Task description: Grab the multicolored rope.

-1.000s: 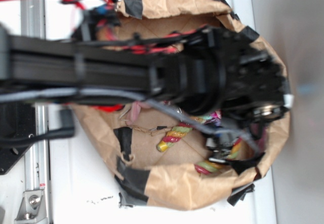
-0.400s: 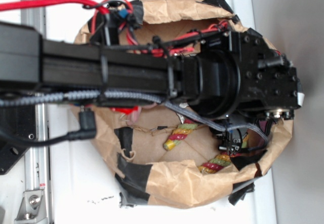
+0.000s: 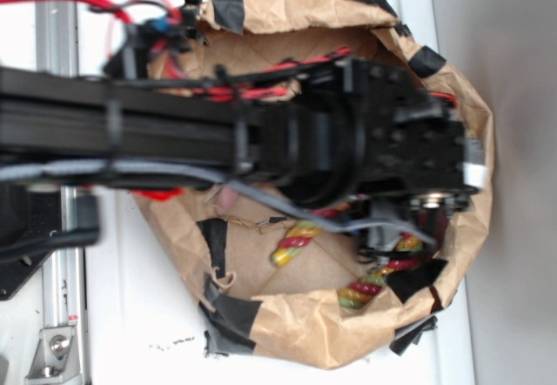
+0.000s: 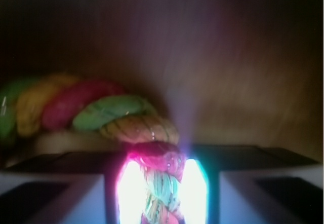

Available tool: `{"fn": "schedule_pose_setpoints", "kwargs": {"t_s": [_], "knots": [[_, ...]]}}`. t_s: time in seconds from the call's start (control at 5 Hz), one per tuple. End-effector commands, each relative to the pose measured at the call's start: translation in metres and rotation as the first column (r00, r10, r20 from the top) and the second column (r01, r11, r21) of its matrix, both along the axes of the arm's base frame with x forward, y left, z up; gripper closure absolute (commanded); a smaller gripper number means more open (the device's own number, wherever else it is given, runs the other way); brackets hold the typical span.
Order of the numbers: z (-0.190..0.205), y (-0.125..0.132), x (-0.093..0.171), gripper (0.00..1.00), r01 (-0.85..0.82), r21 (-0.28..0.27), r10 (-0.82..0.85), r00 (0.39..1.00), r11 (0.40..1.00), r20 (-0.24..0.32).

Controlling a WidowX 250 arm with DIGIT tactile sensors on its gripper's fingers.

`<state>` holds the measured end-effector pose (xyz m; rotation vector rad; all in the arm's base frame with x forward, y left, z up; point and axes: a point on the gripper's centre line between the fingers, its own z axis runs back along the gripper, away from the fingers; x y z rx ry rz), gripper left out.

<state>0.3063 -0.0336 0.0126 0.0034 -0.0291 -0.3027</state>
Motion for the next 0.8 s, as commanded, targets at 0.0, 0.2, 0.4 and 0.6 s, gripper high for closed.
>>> {"fn": "schedule_pose_setpoints", "kwargs": {"t_s": [0.0, 0.2, 0.4, 0.6], "knots": [[0.085, -0.005, -0.006, 1.0, -0.148, -0.085, 0.15, 0.988, 0.985, 0.026], [0.136, 0.006, -0.002, 1.0, -0.206, -0.127, 0.213, 0.976, 0.97, 0.047], [0.156, 0.006, -0.004, 1.0, -0.22, -0.148, 0.229, 0.972, 0.964, 0.048], [0.151, 0.004, -0.013, 1.0, -0.23, -0.102, 0.237, 0.97, 0.968, 0.06]]}}
